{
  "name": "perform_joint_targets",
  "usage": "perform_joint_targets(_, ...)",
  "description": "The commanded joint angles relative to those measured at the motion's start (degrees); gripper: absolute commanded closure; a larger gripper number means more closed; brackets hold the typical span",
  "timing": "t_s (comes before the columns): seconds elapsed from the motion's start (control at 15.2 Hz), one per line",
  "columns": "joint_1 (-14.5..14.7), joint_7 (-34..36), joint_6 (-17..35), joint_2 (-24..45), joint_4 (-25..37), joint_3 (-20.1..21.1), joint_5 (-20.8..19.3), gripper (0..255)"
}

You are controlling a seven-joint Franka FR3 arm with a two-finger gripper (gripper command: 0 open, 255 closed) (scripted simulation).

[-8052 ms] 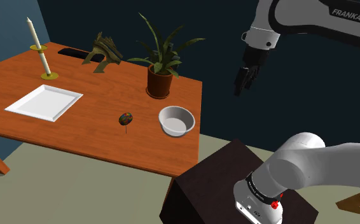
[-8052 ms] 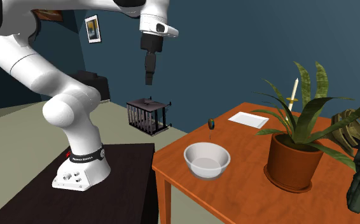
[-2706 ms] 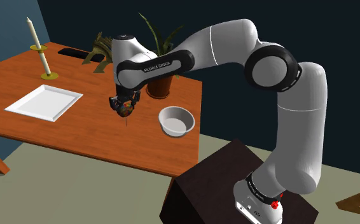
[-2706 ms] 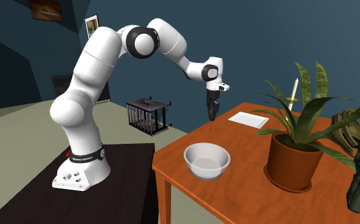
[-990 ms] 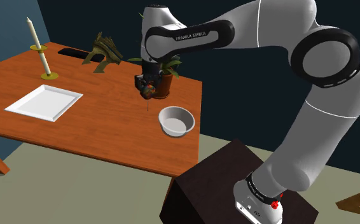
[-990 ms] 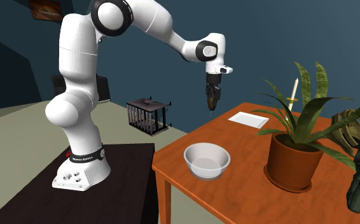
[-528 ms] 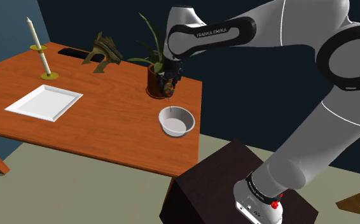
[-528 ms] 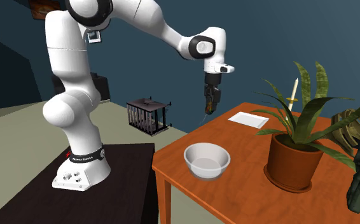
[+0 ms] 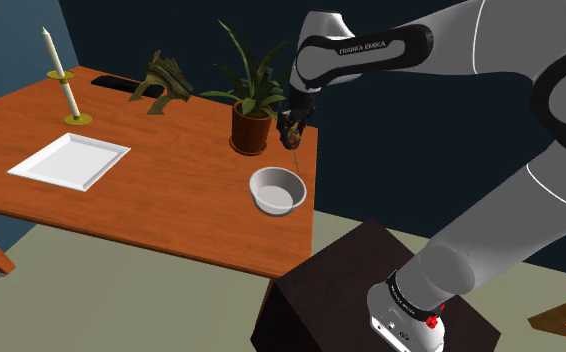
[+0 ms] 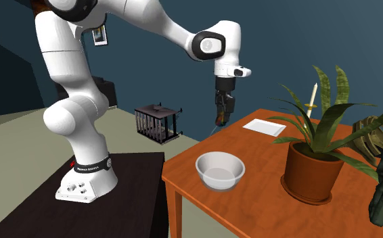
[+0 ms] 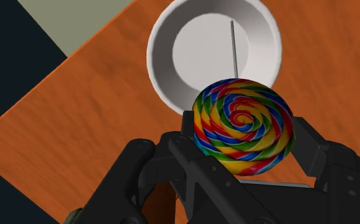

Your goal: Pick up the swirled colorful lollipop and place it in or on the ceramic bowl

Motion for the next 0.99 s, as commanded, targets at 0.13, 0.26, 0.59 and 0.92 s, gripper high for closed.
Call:
perform_joint_targets(0.13,-0.22,-0.46,3.07,0.78,-2.31,-0.24,-0.12,255)
perform_joint_targets(0.26,-0.22,-0.38,4.59,1.41,-3.2,-0.22,-0.23,255)
perform_joint_targets(0.59,-0.2,-0.12,8.39,3.22,-5.21,-0.17,-0.56,255)
perform_joint_targets(0.92,-0.18,0.2,12.18,5.33,-6.92,-0.15,-0.99,255)
